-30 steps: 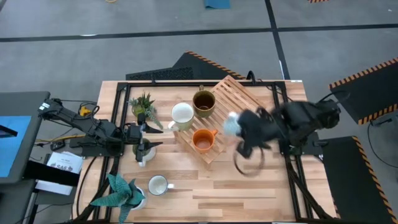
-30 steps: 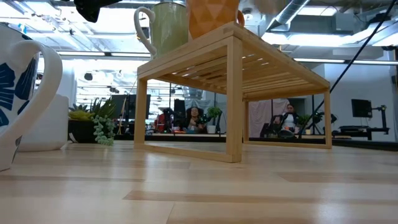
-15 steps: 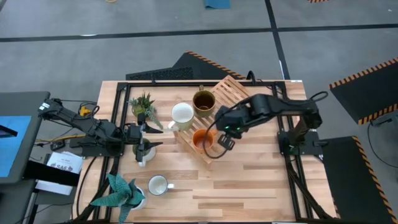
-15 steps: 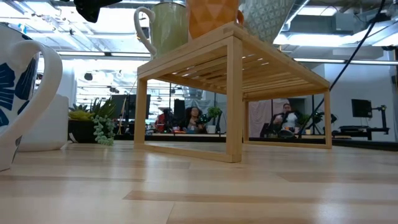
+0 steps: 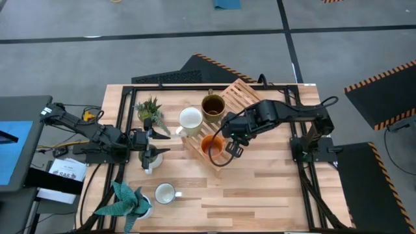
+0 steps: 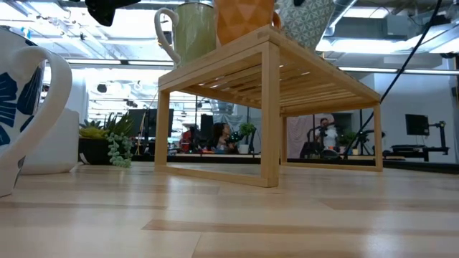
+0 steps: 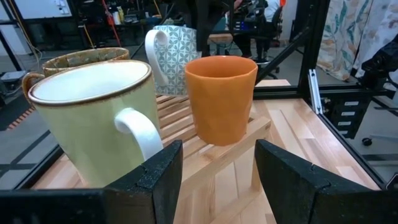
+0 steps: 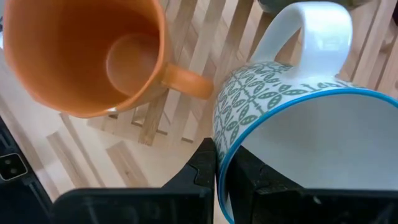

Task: Place coffee mugs
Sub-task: Put the light blue mug on the shelf

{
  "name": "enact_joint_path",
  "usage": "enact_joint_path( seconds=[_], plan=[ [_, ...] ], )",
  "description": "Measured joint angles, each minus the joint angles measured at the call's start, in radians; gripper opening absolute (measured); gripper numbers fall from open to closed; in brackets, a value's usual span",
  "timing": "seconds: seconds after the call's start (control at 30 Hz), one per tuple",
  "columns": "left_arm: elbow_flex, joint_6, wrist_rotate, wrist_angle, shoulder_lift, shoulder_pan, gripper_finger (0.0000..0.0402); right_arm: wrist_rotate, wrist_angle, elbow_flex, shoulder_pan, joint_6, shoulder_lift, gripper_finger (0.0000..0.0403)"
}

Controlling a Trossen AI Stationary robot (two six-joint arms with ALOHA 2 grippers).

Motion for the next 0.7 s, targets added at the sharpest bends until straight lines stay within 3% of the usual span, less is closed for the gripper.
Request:
enact_joint_path(
  seconds=[0.7],
  plan=[
    [0.0,0.0,0.0,0.0,0.0,0.0,0.0187,0.008,0.004,-0.064,-0.053,0.02,-0.002,0.0051]
  ],
)
